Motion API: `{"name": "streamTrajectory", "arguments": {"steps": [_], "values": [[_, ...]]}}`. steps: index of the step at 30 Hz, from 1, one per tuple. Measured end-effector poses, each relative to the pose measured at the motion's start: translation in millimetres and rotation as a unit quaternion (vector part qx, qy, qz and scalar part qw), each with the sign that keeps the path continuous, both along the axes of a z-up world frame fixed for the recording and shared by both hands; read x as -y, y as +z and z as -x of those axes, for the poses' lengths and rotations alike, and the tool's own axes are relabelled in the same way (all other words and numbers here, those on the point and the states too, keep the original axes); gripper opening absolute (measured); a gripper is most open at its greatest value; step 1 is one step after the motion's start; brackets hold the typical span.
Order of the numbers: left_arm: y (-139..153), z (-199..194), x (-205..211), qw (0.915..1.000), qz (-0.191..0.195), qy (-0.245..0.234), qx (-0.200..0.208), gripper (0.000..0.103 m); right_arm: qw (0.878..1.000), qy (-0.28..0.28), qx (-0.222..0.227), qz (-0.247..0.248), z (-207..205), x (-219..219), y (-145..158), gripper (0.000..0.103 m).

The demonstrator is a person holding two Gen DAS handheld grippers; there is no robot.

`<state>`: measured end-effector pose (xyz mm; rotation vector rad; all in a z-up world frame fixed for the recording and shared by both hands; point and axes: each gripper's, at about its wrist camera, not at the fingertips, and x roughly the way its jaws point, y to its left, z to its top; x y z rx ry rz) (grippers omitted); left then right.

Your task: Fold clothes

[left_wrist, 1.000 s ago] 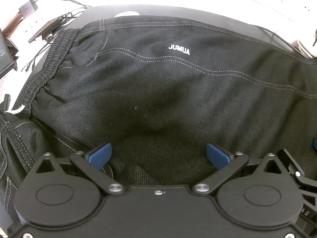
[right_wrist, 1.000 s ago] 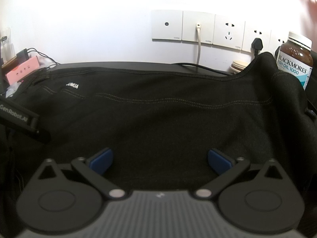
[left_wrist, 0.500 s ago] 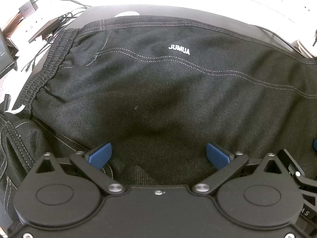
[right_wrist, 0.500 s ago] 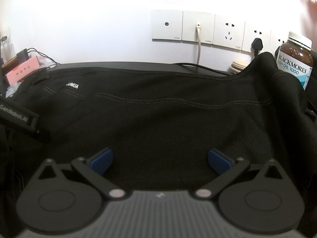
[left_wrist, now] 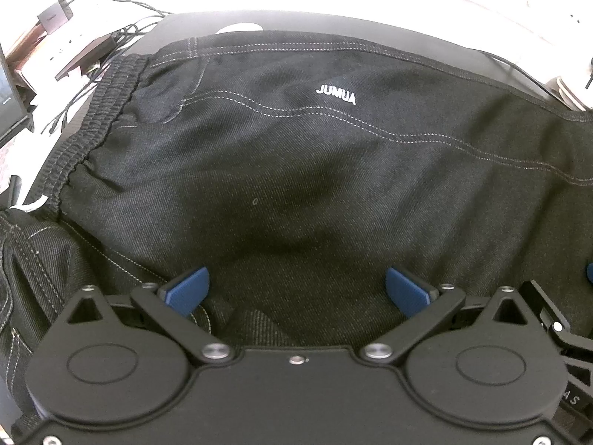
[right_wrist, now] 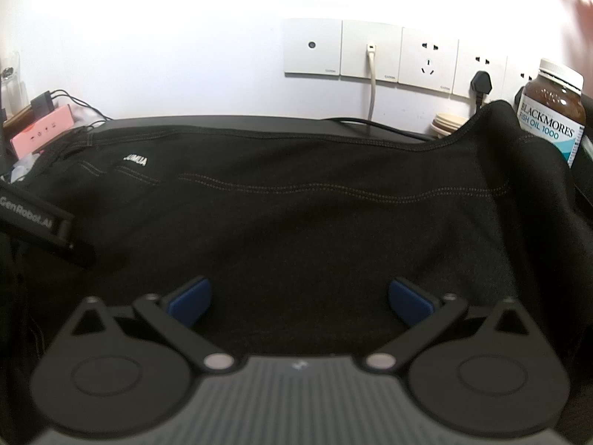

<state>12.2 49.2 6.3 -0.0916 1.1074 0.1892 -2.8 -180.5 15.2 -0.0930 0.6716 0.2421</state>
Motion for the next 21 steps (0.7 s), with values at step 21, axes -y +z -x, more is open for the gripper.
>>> {"name": "streamTrajectory", "arguments": {"steps": [21], "values": [[-0.4,1.4,0.5,1.0,0.0,0.0,0.004,0.103,1.0,0.0,0.0,0.0,0.3,-0.3,0.0,0.102]]}}
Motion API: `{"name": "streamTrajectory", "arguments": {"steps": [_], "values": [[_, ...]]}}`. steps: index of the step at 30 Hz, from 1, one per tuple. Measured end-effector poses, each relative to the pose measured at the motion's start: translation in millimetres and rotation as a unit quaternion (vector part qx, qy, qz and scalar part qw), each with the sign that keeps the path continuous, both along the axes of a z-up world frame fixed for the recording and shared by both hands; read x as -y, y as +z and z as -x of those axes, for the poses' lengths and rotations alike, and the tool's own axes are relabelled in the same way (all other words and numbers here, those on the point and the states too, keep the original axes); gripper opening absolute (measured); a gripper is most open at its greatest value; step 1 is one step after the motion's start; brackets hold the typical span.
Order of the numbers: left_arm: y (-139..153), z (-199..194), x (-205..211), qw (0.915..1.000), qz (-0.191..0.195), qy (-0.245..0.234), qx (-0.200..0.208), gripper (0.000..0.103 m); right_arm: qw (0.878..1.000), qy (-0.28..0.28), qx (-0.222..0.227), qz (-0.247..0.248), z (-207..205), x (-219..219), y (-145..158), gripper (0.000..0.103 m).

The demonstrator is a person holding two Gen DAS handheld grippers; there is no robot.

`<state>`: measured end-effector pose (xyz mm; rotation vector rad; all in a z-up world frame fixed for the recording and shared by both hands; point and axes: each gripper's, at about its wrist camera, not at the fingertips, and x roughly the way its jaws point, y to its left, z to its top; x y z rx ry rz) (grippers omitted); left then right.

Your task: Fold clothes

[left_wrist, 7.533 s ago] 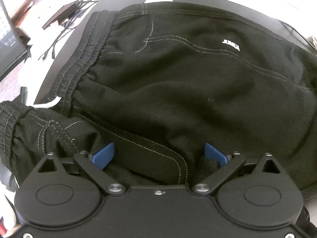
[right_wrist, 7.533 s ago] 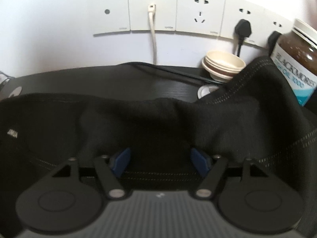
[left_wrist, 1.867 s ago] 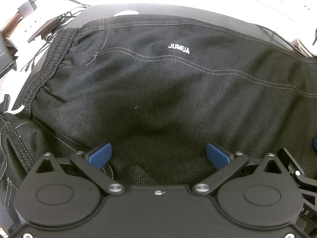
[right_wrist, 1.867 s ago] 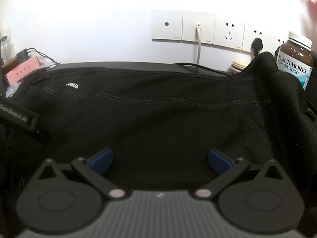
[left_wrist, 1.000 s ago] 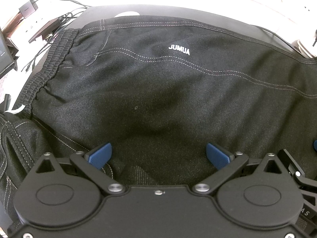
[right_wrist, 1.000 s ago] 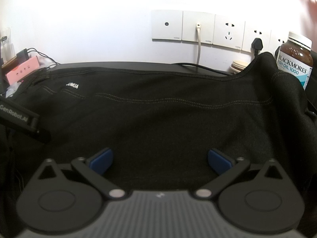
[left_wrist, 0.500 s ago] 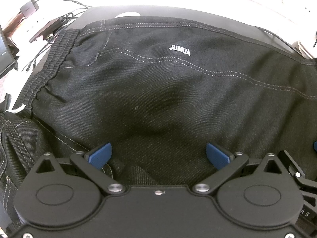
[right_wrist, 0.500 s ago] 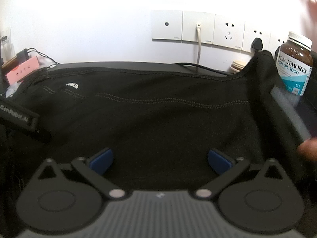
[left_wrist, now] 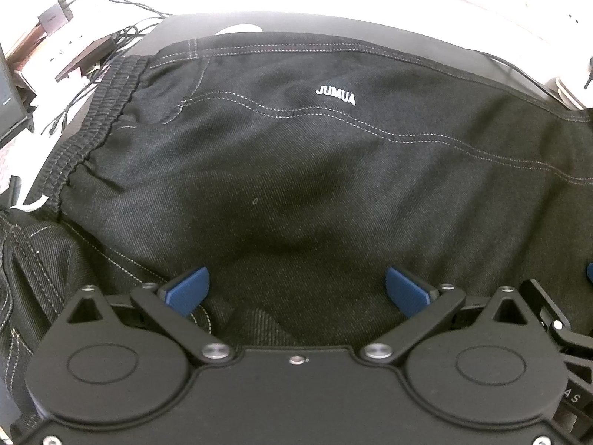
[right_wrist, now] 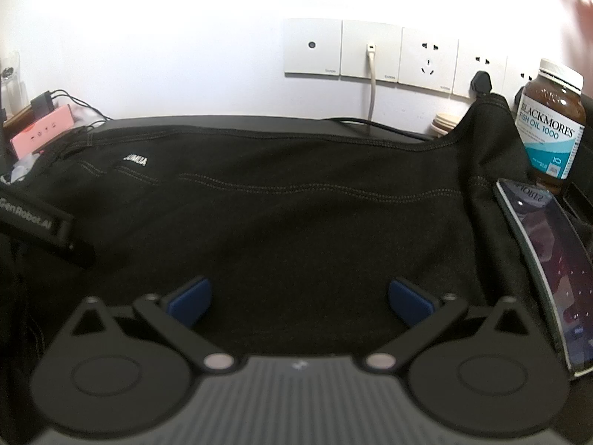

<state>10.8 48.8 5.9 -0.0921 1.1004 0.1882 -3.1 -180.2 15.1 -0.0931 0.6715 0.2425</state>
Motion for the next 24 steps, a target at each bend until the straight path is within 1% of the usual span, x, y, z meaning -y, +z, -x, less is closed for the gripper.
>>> {"name": "streamTrajectory", "arguments": {"steps": [5,7,9,11,12,15,18,19,24], "values": [[1,-1,1,1.0,0.001,0.005,-0.005,0.103,1.0,0.0,0.0,0.0,-1,0,0,0.102],[2,-4,1,0.9998,0.003,0.008,-0.016,0.103,1.0,0.0,0.0,0.0,-1,0,0,0.102],[6,-4,1,0.9992,0.008,0.027,-0.028,0.103,1.0,0.0,0.0,0.0,-1,0,0,0.102],[13,2,1,0.9985,0.025,0.042,-0.026,0.103,1.0,0.0,0.0,0.0,-1,0,0,0.102],[16,7,2,0.998,0.04,0.043,-0.022,0.103,1.0,0.0,0.0,0.0,-1,0,0,0.102],[36,31,2,0.9968,0.073,0.03,0.012,0.103,1.0,0.0,0.0,0.0,-1,0,0,0.102],[55,53,-3,0.9962,0.075,0.014,0.043,0.103,1.0,0.0,0.0,0.0,-1,0,0,0.102],[61,62,-8,0.9952,0.081,0.01,0.054,0.103,1.0,0.0,0.0,0.0,-1,0,0,0.102],[90,93,-41,0.9888,0.105,0.012,0.106,0.103,1.0,0.002,0.0,-0.002,-1,0,0,0.102]]}}
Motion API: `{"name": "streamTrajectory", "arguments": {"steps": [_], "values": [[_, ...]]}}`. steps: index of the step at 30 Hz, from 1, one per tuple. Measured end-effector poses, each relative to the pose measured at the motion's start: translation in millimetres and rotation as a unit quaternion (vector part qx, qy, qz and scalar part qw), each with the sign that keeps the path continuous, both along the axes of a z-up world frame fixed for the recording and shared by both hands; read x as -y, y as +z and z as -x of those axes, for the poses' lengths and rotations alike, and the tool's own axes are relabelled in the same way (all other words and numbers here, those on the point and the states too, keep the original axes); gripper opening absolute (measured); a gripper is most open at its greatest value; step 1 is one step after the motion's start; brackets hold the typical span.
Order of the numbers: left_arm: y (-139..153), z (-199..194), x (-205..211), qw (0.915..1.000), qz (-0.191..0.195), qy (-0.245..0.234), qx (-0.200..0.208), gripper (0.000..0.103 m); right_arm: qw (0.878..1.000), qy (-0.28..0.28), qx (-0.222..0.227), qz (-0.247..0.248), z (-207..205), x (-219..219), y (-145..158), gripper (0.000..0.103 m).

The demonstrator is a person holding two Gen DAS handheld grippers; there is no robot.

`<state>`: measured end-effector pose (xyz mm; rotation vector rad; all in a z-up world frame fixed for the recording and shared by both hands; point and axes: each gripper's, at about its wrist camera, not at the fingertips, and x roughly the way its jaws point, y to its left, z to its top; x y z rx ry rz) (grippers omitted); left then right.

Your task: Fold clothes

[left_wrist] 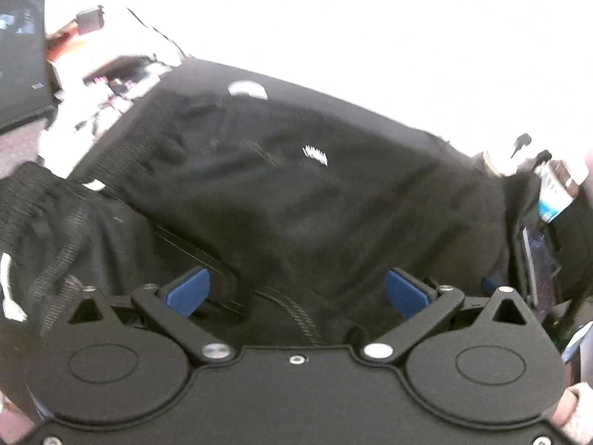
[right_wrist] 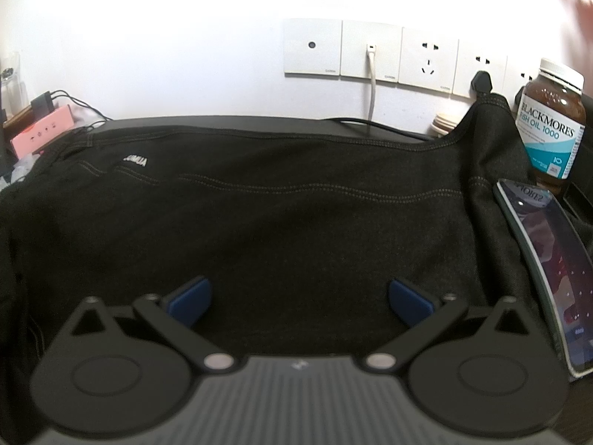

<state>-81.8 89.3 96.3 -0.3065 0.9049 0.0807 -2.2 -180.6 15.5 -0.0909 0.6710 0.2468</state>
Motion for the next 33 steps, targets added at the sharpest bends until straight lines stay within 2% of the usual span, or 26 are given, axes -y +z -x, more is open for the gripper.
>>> {"name": "streamTrajectory", "arguments": {"steps": [3,5,7,10,13,15,17,20,22,24,28,29,30,31,33], "values": [[15,17,-27,0.9997,-0.003,0.007,0.023,0.103,1.0,0.025,-0.015,0.006,0,4,3,0.102],[23,31,-48,0.9992,-0.002,0.008,0.038,0.103,0.998,0.042,-0.049,0.011,-4,7,11,0.102],[26,48,-69,0.9988,0.0,0.009,0.049,0.103,0.998,0.028,-0.062,-0.008,1,14,22,0.102],[24,76,-98,0.9982,0.002,0.02,0.057,0.103,0.996,-0.006,-0.055,-0.066,22,27,46,0.102],[13,103,-127,0.9977,0.022,0.028,0.058,0.103,0.992,-0.015,-0.052,-0.111,48,31,71,0.102],[4,118,-141,0.9977,0.035,0.025,0.053,0.103,0.993,0.008,-0.048,-0.111,66,21,87,0.102],[-4,128,-151,0.9979,0.041,0.018,0.047,0.103,0.992,0.059,-0.042,-0.102,87,4,101,0.1],[-14,139,-161,0.9979,0.05,0.006,0.041,0.103,0.985,0.132,-0.048,-0.103,117,-23,116,0.096],[-19,143,-164,0.9974,0.06,-0.006,0.041,0.103,0.977,0.169,-0.069,-0.114,133,-39,118,0.096],[-21,146,-164,0.9969,0.063,-0.019,0.043,0.103,0.974,0.181,-0.085,-0.11,146,-57,113,0.096],[-23,151,-160,0.9961,0.055,-0.048,0.048,0.103,0.98,0.146,-0.111,-0.077,154,-82,85,0.096],[-24,152,-159,0.9959,0.053,-0.055,0.049,0.103,0.981,0.128,-0.125,-0.079,152,-85,78,0.086],[-24,154,-158,0.9958,0.049,-0.06,0.05,0.103,0.981,0.111,-0.14,-0.081,150,-87,70,0.072],[-24,156,-158,0.9957,0.044,-0.064,0.051,0.103,0.979,0.102,-0.154,-0.089,150,-86,65,0.044],[-24,157,-161,0.9957,0.037,-0.067,0.053,0.103,0.98,0.088,-0.149,-0.102,154,-80,68,0.024]]}}
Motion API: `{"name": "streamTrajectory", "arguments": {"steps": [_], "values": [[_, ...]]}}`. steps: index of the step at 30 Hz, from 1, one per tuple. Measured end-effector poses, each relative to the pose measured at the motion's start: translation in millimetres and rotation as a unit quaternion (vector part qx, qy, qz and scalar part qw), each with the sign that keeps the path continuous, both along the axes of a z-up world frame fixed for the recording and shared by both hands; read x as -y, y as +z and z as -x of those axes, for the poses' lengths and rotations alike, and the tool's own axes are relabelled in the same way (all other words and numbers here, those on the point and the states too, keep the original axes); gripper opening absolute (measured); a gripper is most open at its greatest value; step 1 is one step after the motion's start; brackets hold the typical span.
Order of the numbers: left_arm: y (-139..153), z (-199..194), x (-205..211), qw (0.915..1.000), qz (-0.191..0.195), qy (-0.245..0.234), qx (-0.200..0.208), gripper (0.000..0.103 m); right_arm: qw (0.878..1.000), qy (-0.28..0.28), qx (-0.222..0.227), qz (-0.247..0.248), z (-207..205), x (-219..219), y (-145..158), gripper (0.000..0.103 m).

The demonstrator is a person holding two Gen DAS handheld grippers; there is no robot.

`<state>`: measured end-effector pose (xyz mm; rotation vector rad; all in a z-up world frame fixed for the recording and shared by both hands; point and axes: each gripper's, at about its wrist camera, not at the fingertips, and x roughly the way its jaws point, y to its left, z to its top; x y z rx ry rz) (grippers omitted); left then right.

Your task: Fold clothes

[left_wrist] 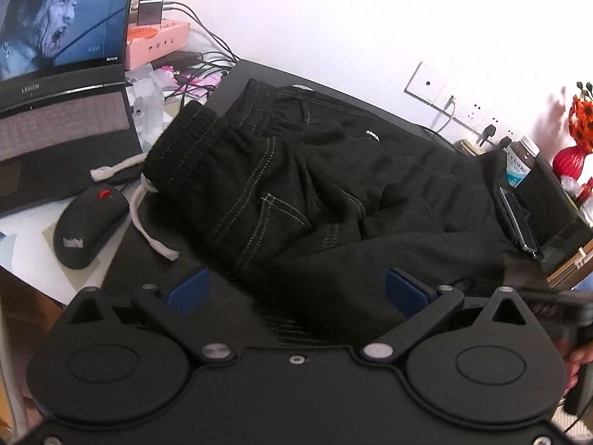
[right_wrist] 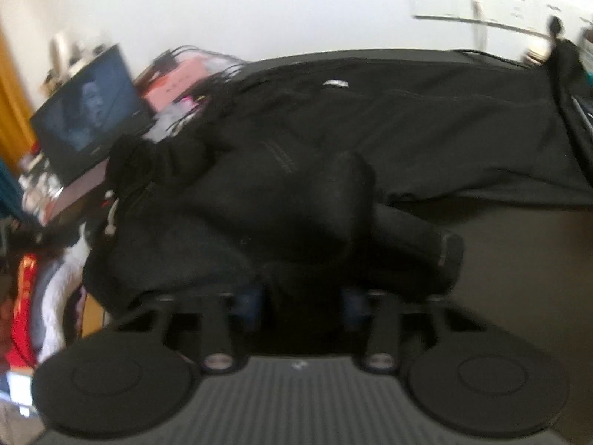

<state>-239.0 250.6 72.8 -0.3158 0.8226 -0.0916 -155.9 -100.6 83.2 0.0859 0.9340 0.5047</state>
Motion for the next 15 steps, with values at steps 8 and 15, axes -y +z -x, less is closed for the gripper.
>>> {"name": "streamTrajectory", "arguments": {"steps": [8,15], "values": [[-2,-7,-22,0.9995,0.0,0.031,-0.005,0.103,0.978,-0.14,0.148,0.038,33,79,79,0.009],[-7,-31,-13,0.9994,0.003,0.03,-0.016,0.103,0.949,-0.269,0.093,0.138,0,139,65,0.014]]}}
